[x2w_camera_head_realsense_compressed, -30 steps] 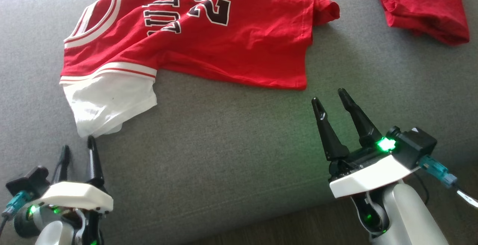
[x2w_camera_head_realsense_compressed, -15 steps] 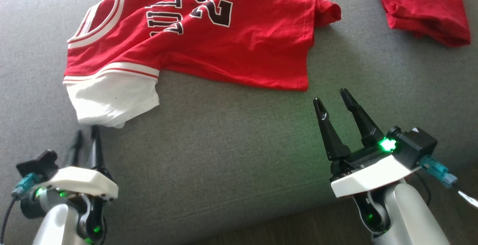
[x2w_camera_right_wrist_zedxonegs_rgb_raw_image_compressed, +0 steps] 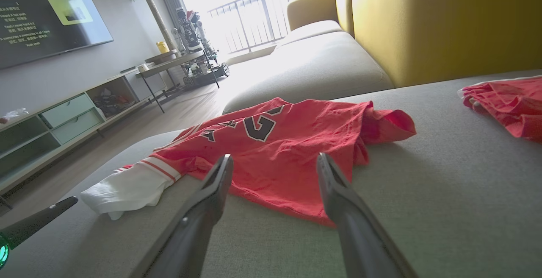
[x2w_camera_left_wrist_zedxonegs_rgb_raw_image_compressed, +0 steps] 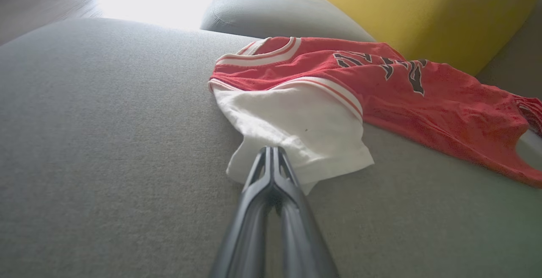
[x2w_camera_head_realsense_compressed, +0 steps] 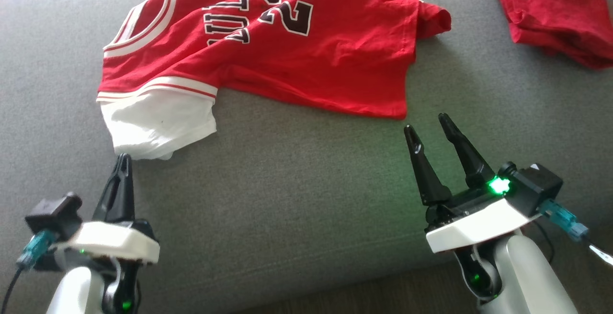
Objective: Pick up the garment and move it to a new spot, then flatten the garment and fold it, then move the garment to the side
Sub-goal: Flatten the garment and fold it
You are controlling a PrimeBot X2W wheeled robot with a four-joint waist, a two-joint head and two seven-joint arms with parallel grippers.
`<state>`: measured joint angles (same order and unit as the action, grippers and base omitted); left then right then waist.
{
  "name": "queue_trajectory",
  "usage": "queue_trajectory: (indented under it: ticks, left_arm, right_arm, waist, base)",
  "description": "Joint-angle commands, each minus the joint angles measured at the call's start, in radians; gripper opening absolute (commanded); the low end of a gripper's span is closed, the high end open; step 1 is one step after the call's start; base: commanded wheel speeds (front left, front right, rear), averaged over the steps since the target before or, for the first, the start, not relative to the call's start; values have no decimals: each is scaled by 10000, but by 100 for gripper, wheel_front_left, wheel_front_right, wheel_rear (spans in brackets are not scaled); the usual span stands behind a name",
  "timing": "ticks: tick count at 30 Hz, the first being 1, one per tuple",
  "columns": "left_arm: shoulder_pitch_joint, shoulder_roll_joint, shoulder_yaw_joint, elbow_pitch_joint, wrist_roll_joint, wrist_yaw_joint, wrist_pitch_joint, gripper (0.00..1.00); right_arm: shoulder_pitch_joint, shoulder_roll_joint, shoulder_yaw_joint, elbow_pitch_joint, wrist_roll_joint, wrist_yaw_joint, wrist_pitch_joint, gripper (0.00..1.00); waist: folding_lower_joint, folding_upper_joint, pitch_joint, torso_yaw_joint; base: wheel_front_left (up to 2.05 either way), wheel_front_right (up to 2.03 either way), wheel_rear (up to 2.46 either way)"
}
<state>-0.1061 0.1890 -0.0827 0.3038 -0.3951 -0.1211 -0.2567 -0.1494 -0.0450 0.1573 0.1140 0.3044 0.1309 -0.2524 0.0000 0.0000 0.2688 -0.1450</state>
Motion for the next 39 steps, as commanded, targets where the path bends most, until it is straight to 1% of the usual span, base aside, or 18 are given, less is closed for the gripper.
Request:
queue_trajectory:
  ticks: [1,4,5,6,8,10,16,21,22,23,24,27,30,31,36,39]
  left_arm:
    - [-56,141,424,-405,42,-44,-51,0]
    - [146,63,618,-504,-151,-57,-51,0]
    - [110,85,605,-328,-226,-61,-15,89]
    - [-10,140,530,-203,-292,-68,3,100]
    - [-321,253,358,13,-605,-83,19,100]
    - [-625,497,69,147,-927,-89,12,100]
    - [-1187,1363,-576,732,-1639,-93,-22,100]
    - [-1501,1766,-993,1291,-2007,-94,-37,100]
    - [-1534,1840,-1124,1351,-2028,-94,-40,52]
    - [-1563,1891,-1203,1384,-2064,-94,-42,7]
    - [-1587,1938,-1244,1349,-2063,-94,-44,0]
    - [-1459,1997,-1261,957,-2068,-95,-47,0]
    - [-1019,2007,-1160,219,-1984,-95,-48,0]
    - [-1019,2007,-1160,219,-1984,-95,-48,0]
    - [56,1960,-986,-986,-1945,-95,-49,0]
    - [680,2015,-1042,-1595,-2114,-95,-50,0]
  right_arm:
    - [44,-52,174,-337,57,-2,-94,100]
    - [-2,-52,168,-359,139,-2,-94,100]
    - [-40,-52,195,-361,165,-2,-94,100]
    - [-97,-52,233,-366,180,-2,-94,100]
    - [-237,-52,333,-379,205,-2,-94,100]
    - [-352,-52,352,-397,249,-2,-94,100]
    - [-445,-52,305,-363,434,-2,-94,100]
    - [-447,-52,282,-345,502,-2,-94,100]
    - [-439,-52,270,-347,506,-2,-94,100]
    - [-429,-52,258,-347,508,-2,-94,100]
    - [-411,-52,247,-346,506,-2,-94,100]
    - [-331,-52,204,-339,491,-2,-94,100]
    - [-226,-52,135,-337,480,-2,-94,100]
    - [-226,-52,135,-337,480,-2,-94,100]
    - [-75,-52,127,-351,465,-2,-94,100]
    - [-20,-52,152,-345,458,-2,-94,100]
  waist:
    - [0,0,34,18]
    - [0,0,174,70]
    - [0,0,245,62]
    - [0,0,327,42]
    - [0,0,486,-49]
    - [0,0,603,-166]
    - [0,0,682,-490]
    - [0,0,544,-641]
    - [0,0,511,-657]
    - [0,0,479,-665]
    - [0,0,444,-666]
    - [0,0,327,-644]
    - [0,0,193,-560]
    - [0,0,193,-560]
    - [0,0,-17,-322]
    - [0,0,-88,-190]
  base:
    - [0,0,0]
    - [0,0,0]
    - [0,0,0]
    - [0,0,0]
    - [0,0,0]
    - [0,0,0]
    - [0,0,0]
    - [0,0,0]
    - [0,0,0]
    - [0,0,0]
    - [0,0,0]
    - [0,0,0]
    - [0,0,0]
    - [0,0,0]
    - [0,0,0]
    - [0,0,0]
